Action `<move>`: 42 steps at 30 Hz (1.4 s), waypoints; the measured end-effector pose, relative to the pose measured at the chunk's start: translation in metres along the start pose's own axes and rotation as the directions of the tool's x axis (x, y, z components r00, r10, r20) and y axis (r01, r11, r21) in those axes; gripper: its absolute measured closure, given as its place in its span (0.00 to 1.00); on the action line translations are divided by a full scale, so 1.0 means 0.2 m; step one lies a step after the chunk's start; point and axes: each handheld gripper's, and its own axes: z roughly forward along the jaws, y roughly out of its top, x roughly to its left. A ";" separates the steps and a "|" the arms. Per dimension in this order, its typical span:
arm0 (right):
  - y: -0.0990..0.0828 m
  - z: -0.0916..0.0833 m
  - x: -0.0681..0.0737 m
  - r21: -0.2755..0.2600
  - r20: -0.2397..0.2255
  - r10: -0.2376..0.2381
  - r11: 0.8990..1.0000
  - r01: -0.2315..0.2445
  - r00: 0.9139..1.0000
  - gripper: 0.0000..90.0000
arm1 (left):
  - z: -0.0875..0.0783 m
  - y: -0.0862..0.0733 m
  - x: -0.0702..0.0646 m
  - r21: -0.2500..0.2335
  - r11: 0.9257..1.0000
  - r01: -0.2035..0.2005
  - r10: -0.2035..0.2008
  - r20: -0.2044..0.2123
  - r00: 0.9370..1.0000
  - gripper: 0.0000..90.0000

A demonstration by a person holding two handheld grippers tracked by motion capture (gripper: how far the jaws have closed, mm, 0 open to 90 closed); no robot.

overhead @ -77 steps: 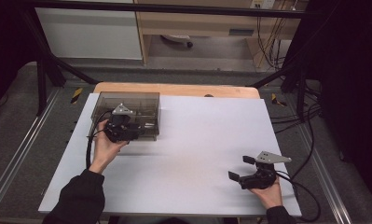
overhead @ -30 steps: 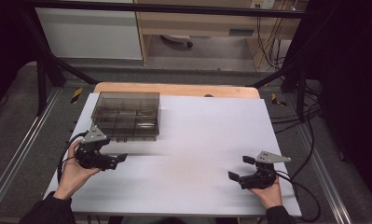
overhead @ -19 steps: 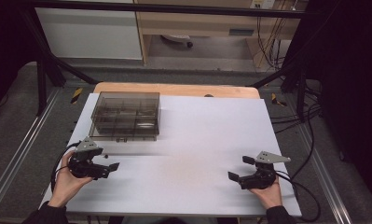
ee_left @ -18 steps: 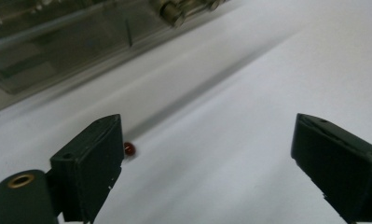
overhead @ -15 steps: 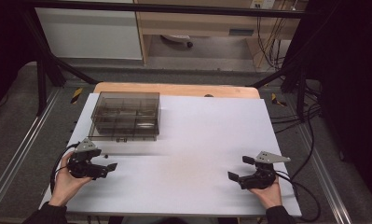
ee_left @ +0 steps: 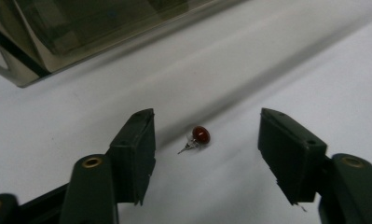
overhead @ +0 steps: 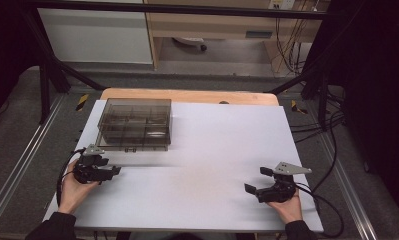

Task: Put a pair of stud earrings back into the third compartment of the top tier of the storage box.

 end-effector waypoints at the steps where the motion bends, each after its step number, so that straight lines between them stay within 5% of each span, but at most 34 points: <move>1: 0.00 0.00 0.00 0.000 0.000 -0.001 1.000 0.001 1.000 0.02 | 0.00 0.00 0.00 0.006 1.000 0.005 -0.005 -0.002 1.000 0.44; 14: 0.00 0.00 0.00 -0.001 -0.001 -0.001 1.000 0.001 1.000 0.02 | 0.02 0.00 0.00 0.006 1.000 0.012 -0.012 -0.019 1.000 0.65; 42: 0.00 0.00 0.00 0.000 -0.001 -0.002 1.000 0.002 1.000 0.02 | 0.04 0.00 -0.01 0.005 1.000 0.002 -0.002 -0.040 0.999 0.87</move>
